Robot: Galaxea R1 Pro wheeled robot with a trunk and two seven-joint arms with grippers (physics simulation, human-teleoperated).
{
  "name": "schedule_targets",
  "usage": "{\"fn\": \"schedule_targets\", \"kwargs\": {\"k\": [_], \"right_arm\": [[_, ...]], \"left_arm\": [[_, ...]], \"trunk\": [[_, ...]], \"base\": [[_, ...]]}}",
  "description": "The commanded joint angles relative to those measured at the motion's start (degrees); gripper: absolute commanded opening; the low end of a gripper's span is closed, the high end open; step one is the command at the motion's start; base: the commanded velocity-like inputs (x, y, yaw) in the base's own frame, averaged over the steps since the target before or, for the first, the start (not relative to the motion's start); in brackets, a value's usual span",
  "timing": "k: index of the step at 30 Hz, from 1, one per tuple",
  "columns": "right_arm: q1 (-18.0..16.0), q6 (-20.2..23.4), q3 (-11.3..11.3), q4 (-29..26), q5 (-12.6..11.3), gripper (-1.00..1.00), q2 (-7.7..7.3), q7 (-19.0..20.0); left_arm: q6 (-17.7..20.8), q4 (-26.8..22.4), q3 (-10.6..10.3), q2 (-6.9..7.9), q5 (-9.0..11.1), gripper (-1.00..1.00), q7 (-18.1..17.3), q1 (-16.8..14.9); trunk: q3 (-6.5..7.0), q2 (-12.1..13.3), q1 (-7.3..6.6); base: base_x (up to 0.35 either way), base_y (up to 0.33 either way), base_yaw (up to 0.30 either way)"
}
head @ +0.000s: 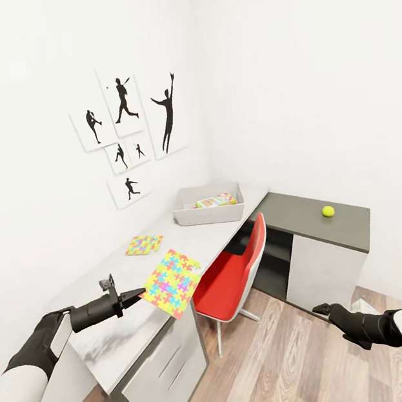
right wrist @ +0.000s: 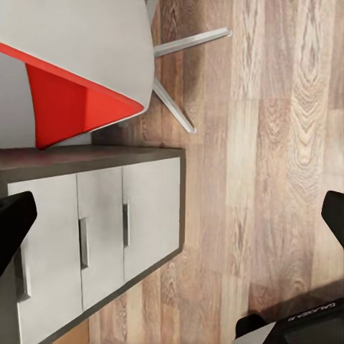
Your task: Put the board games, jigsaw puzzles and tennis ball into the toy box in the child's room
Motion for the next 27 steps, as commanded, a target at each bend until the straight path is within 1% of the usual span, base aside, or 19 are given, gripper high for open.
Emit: {"fn": "schedule_targets", "kwargs": {"k": [1,9,14,21,27], "right_arm": [[-0.06,0.13,-0.04,-0.04,-0.6,1.0,0.0,-0.59],[-0.06,0.08,-0.03,-0.01,-0.6,1.0,0.01,-0.58],[-0.06,0.08,-0.03,-0.03,-0.6,1.0,0.01,-0.58],[-0.06,0.07,0.03,-0.19,-0.63,1.0,0.01,-0.58],[-0.06,0.1,0.1,-0.25,-0.65,1.0,0.03,-0.64]], "left_arm": [[0.44,0.0,0.03,0.01,0.14,-1.0,-0.04,-0.05],[0.44,0.01,0.08,0.01,0.43,-1.0,-0.04,0.04],[0.44,0.02,0.08,0.03,0.46,-1.0,-0.04,0.04],[0.44,0.0,0.08,0.17,0.46,-1.0,-0.04,0.05],[0.44,0.02,0.08,0.19,0.48,-1.0,-0.04,0.05]], "trunk": [[-0.13,-0.13,0.04],[-0.08,-0.13,0.04],[0.24,-0.13,0.04],[0.83,-0.13,0.04],[1.37,-0.13,0.04]], "base": [[0.017,-0.024,0.0],[0.078,-0.086,-0.005],[0.15,-0.083,-0.099],[0.189,-0.19,-0.125],[0.134,-0.173,-0.009]]}}
